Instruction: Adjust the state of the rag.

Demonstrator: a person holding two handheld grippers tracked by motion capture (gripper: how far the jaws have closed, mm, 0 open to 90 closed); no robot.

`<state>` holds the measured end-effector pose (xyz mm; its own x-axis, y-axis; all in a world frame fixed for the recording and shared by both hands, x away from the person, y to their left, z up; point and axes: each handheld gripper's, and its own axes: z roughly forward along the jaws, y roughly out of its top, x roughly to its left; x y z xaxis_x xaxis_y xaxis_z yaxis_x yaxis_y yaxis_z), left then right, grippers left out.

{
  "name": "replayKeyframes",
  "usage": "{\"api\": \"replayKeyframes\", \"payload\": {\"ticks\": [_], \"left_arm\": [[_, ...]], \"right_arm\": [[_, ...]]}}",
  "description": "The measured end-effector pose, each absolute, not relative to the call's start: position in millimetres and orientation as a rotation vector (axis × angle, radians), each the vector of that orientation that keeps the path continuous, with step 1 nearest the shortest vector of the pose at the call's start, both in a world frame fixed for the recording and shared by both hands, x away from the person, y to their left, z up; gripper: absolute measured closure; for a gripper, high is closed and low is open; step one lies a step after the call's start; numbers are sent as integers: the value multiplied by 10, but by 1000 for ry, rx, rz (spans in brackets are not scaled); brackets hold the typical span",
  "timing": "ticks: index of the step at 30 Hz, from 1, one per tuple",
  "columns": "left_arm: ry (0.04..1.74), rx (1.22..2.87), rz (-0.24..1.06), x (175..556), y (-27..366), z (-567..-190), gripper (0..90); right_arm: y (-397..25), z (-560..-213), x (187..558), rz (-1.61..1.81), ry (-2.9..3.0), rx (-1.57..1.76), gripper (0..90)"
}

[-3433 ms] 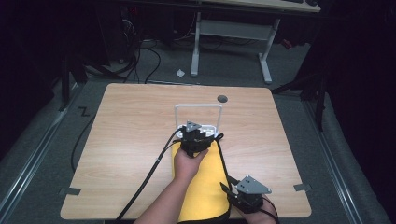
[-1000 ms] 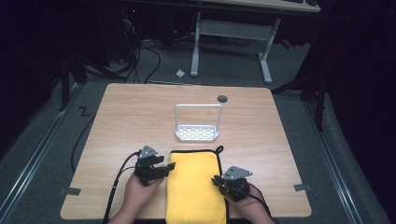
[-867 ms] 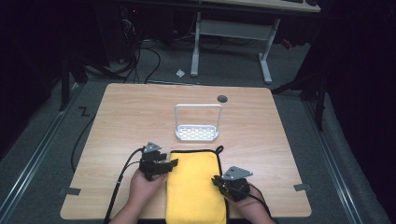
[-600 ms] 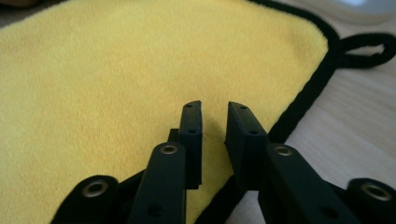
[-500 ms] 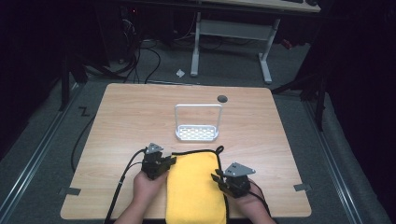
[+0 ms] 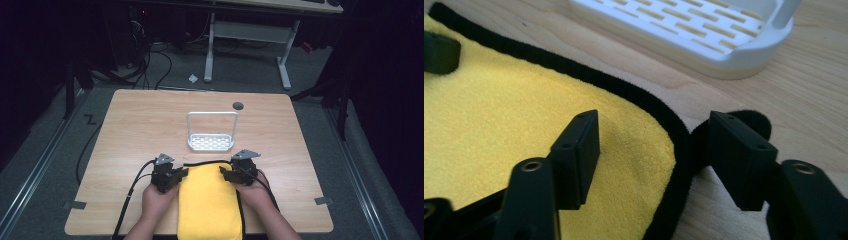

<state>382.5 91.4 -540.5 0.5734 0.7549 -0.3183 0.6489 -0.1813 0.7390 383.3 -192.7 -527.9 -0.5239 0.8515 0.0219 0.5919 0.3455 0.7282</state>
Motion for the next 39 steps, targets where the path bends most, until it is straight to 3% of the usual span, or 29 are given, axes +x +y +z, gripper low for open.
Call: {"api": "replayKeyframes", "payload": {"ticks": [3, 7, 17, 39], "left_arm": [[1133, 1899, 148, 3823, 914, -5404, 791], [1131, 1900, 155, 3815, 909, -5404, 785], [1128, 1901, 149, 3813, 912, -5405, 785], [1109, 1880, 178, 3786, 916, -5355, 833]], "right_arm": [[-1887, -5311, 3815, 960, 2255, 1252, 358], [-1885, -5313, 3795, 973, 2261, 1244, 428], [-1813, -5306, 3677, 1003, 2289, 1206, 748], [-1862, -5242, 3584, 1114, 2188, 1184, 770]]}}
